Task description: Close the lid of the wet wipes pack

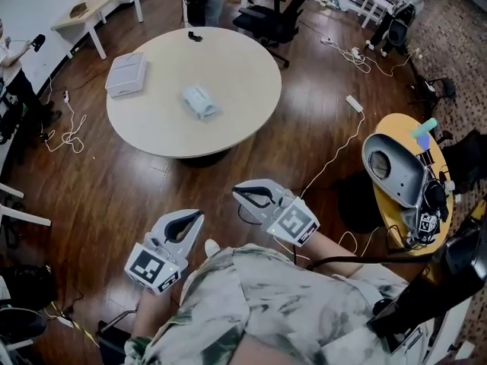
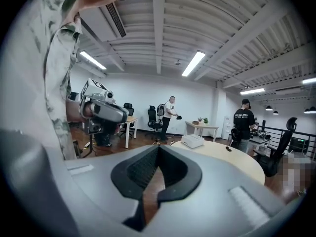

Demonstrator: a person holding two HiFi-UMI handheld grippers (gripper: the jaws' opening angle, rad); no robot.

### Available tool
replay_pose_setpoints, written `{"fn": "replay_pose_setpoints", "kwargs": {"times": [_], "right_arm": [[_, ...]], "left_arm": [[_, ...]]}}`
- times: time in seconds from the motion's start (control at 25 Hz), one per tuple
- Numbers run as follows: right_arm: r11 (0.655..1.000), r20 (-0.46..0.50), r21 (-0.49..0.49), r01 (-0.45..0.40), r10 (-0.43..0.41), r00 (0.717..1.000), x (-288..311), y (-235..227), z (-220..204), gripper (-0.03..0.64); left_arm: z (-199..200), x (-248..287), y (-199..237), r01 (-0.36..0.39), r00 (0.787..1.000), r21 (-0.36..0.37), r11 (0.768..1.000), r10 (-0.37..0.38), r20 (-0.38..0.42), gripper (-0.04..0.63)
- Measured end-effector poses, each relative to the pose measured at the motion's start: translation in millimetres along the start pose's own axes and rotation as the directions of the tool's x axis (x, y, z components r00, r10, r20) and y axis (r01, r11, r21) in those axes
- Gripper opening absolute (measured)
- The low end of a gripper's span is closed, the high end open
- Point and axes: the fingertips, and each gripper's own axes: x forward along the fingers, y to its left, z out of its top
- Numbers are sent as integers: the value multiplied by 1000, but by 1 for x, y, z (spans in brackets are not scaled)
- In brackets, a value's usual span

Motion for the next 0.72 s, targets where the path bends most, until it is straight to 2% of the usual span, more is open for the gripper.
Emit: {"fn": "replay_pose_setpoints", "kwargs": {"times": [0.28,0.56,0.72], "right_arm": [[1000,22,-11,-8,8,1000,-90,12,-16,5],[997,43,-22,-78,79,996,-170,47,-34,5],[994,41,-28,-110,111,993,-194,65,-43,5]], "left_arm": [[2,32,-85,-22,1000,18,1000,22,8,0],[-17,36,-170,-120,992,-3,993,120,-28,0],[-21,29,-204,-149,987,-2,989,148,-57,0]]}}
